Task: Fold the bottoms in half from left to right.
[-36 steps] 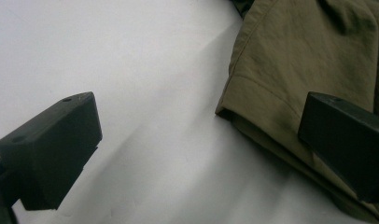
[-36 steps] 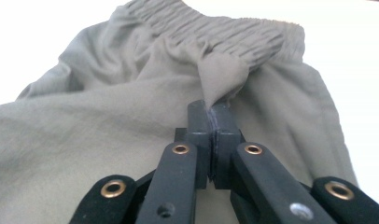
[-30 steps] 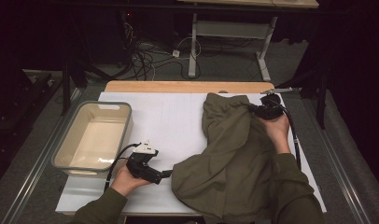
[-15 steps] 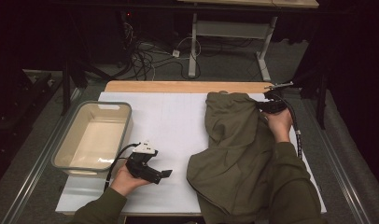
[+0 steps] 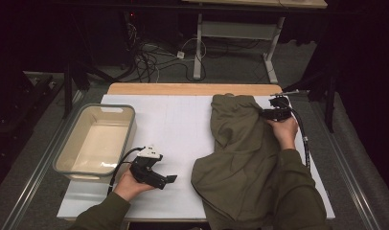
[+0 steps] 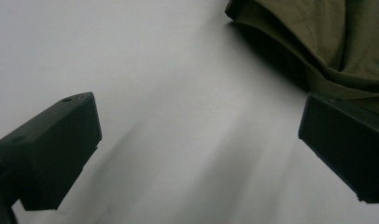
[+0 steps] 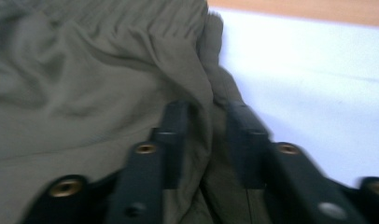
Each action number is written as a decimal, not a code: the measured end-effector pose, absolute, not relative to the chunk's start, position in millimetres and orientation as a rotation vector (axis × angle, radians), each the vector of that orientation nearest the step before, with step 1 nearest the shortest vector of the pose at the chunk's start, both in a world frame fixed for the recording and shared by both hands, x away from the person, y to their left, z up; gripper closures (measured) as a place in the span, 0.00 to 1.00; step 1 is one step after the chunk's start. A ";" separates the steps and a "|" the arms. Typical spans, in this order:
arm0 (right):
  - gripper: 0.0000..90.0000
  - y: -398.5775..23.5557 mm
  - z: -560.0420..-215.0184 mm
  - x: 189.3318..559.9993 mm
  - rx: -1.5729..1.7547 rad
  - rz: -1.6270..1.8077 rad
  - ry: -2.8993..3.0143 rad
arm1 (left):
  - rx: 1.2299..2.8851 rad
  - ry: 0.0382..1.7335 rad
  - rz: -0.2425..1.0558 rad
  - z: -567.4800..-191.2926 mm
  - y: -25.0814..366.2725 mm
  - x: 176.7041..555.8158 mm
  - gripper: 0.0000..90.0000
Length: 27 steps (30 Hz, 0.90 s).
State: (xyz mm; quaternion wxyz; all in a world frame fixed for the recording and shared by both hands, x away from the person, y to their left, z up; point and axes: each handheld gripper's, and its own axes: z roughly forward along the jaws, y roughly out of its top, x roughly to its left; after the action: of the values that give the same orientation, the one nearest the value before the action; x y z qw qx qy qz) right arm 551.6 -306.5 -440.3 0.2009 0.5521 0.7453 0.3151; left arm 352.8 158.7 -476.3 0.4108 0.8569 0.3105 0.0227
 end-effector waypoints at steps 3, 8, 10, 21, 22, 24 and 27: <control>0.65 -307.8 -437.4 543.1 1.549 0.920 2.063 | 2.159 0.773 0.067 -473.5 159.4 349.3 0.00; 0.62 -305.8 -434.1 520.1 1.494 0.893 2.077 | 2.156 0.775 0.052 -475.8 160.5 342.6 0.00; 0.61 -306.0 -432.7 509.2 1.468 0.920 2.080 | 2.158 0.787 0.055 -477.9 161.1 341.8 0.00; 0.61 -303.1 -427.2 453.8 1.359 0.966 2.191 | 2.156 0.797 0.063 -480.6 162.1 344.0 0.00; 0.61 -303.1 -427.2 453.8 1.359 0.966 2.191 | 2.156 0.797 0.063 -480.6 162.1 344.0 0.00; 0.61 -301.9 -425.8 444.9 1.345 0.992 2.214 | 2.161 0.795 0.060 -481.4 161.9 344.4 0.00; 0.62 -299.8 -425.0 433.0 1.332 0.993 2.236 | 2.162 0.796 0.059 -482.1 161.4 344.8 0.00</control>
State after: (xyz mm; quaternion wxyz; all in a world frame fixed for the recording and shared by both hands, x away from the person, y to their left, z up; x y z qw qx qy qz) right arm 433.0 -299.8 -425.0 0.1774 0.4705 0.7900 0.3508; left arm 344.8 161.4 -482.1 0.4064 0.8572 0.3156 0.0235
